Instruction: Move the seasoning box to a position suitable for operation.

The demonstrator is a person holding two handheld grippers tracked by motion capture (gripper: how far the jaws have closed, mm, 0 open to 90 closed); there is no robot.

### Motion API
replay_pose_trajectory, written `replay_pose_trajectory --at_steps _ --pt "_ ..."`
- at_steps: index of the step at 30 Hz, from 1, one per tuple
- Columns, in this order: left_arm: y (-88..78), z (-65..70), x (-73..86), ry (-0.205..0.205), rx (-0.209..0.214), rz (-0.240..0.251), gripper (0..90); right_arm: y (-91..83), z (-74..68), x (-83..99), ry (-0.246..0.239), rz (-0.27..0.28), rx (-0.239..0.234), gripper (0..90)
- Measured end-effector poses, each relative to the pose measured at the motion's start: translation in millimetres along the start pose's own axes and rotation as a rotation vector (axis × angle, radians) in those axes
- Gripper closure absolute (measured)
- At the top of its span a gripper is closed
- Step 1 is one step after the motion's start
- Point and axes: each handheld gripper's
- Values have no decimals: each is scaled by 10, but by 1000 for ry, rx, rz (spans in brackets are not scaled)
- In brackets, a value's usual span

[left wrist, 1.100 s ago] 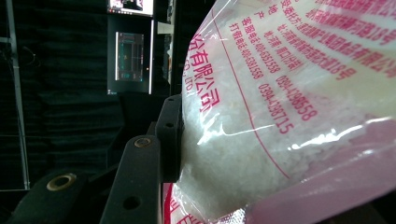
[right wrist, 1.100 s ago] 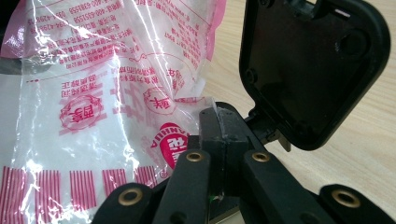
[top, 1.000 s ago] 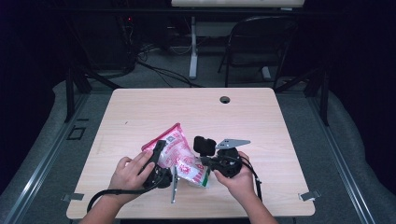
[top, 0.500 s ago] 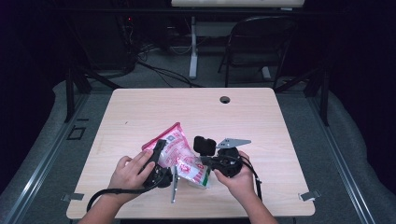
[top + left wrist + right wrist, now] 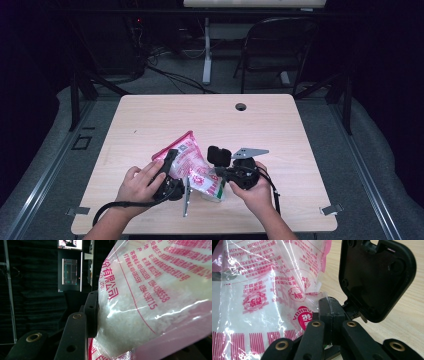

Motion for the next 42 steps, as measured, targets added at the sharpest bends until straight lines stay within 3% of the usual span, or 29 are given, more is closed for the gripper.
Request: replay_pose_trajectory --at_steps 42 --pt "-22 -38 -19 22 -29 10 659 2 -1 -14 -4 9 2 900"
Point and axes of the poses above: each handheld gripper's, and its own axes: y roughly forward along the jaws, x roughly out of its underside, z roughly to its right, and after that the axes turned 5 degrees about -x, right-handed
